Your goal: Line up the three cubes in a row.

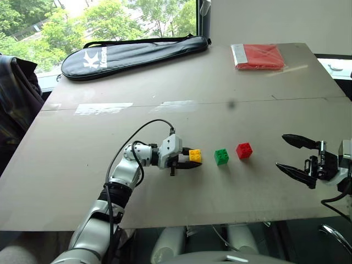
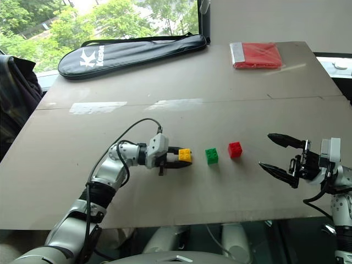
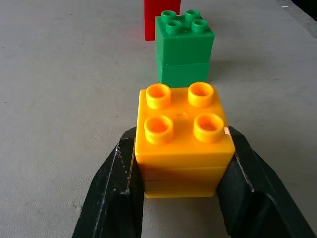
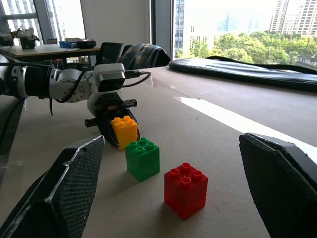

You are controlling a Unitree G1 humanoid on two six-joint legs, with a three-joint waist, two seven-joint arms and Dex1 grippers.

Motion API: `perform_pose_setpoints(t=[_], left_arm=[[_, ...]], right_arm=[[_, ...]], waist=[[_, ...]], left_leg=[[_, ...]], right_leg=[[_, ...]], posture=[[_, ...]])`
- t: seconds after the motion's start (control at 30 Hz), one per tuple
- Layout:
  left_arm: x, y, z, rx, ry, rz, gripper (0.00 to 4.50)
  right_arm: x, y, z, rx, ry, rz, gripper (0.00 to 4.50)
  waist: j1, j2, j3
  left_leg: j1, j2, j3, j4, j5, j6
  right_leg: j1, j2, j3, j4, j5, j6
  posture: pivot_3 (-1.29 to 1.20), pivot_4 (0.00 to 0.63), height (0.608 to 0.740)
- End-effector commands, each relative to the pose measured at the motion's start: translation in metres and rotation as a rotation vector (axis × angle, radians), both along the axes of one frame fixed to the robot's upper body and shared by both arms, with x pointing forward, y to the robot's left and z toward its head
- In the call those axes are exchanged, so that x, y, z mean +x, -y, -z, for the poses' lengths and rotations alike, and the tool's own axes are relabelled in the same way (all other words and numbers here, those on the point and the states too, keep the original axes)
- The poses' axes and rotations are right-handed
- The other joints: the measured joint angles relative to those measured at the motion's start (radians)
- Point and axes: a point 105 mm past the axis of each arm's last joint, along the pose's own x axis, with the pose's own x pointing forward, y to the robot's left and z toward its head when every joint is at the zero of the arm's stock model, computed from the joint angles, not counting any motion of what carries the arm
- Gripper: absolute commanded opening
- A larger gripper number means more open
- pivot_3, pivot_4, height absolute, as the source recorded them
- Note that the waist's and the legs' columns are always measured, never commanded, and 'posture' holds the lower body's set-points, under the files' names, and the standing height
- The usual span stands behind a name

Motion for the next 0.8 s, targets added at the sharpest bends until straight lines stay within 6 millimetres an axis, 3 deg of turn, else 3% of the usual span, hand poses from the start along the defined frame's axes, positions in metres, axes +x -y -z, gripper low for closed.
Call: perform_pose_setpoints(t=[0.03, 0.3, 0.33, 0.5, 0.7, 0.8], left_arm=[[-0.012, 0.005, 0.003, -0.009, -0.03, 0.045, 1.32], [-0.012, 0.002, 0.006, 0.001, -0.044, 0.03, 1.32], [-0.012, 0.002, 0.006, -0.001, -0.044, 0.028, 2.33], [-0.002, 0.001, 0.005, -0.002, 0.0, -0.03, 4.47], [0.001, -0.004, 0.006, 0.001, 0.016, -0.075, 4.47], [-0.001, -0.012, -0.004, -0.054, 0.023, -0.107, 4.47]], right_arm=[[-0.003, 0.0, -0.013, -0.017, 0.057, -0.005, 4.5], [-0.001, 0.001, -0.014, -0.024, 0.056, -0.014, 4.5], [-0.001, 0.001, -0.014, -0.026, 0.056, -0.016, 4.5], [0.0, 0.0, -0.013, -0.026, 0.058, -0.02, 4.5], [-0.002, -0.002, -0.012, -0.026, 0.055, -0.022, 4.5], [-0.003, -0.001, -0.009, -0.028, 0.046, -0.019, 4.5]], waist=[[0.0, 0.0, 0.0], [0.0, 0.0, 0.0], [0.0, 0.0, 0.0], [0.0, 0.0, 0.0], [0.001, 0.0, 0.0], [-0.001, 0.0, 0.0]], left_leg=[[0.0, 0.0, 0.0, 0.0, 0.0, 0.0], [0.0, 0.0, 0.0, 0.0, 0.0, 0.0], [0.0, 0.0, 0.0, 0.0, 0.0, 0.0], [0.0, 0.0, 0.0, 0.0, 0.0, 0.0], [0.001, 0.0, 0.0, 0.0, 0.0, 0.0], [0.001, 0.0, 0.0, 0.0, 0.0, 0.0]], right_leg=[[0.0, 0.0, 0.0, 0.0, 0.0, 0.0], [0.0, 0.0, 0.0, 0.0, 0.0, 0.0], [0.0, 0.0, 0.0, 0.0, 0.0, 0.0], [0.0, 0.0, 0.0, 0.0, 0.0, 0.0], [0.0, 0.0, 0.0, 0.0, 0.0, 0.0], [0.0, 0.0, 0.0, 0.0, 0.0, 0.0]], posture=[[0.0, 0.15, 0.732], [0.0, 0.15, 0.732], [0.0, 0.15, 0.732], [0.0, 0.15, 0.732], [0.0, 0.15, 0.732], [0.0, 0.15, 0.732]])
